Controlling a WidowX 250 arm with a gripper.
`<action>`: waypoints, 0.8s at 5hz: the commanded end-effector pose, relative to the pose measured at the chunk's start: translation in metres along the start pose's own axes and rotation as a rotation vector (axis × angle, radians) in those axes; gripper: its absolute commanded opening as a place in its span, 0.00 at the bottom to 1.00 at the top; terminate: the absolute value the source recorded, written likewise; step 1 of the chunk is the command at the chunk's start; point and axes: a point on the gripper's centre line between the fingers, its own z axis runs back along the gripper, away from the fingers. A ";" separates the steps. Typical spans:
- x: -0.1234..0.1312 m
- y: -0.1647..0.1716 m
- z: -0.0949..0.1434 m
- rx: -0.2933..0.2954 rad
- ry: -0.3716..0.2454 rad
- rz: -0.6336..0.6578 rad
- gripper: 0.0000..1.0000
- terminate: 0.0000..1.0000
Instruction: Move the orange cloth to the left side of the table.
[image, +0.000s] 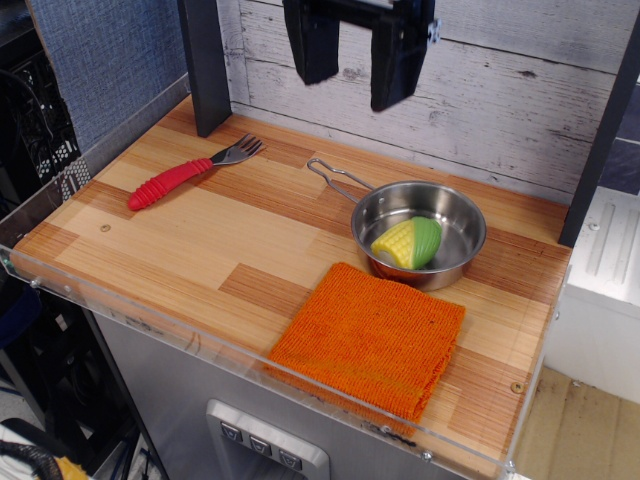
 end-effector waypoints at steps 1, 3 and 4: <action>-0.031 -0.014 -0.006 -0.014 -0.023 -0.008 1.00 0.00; -0.076 -0.036 -0.056 0.059 -0.090 0.029 1.00 0.00; -0.072 -0.040 -0.098 0.151 -0.090 0.127 1.00 0.00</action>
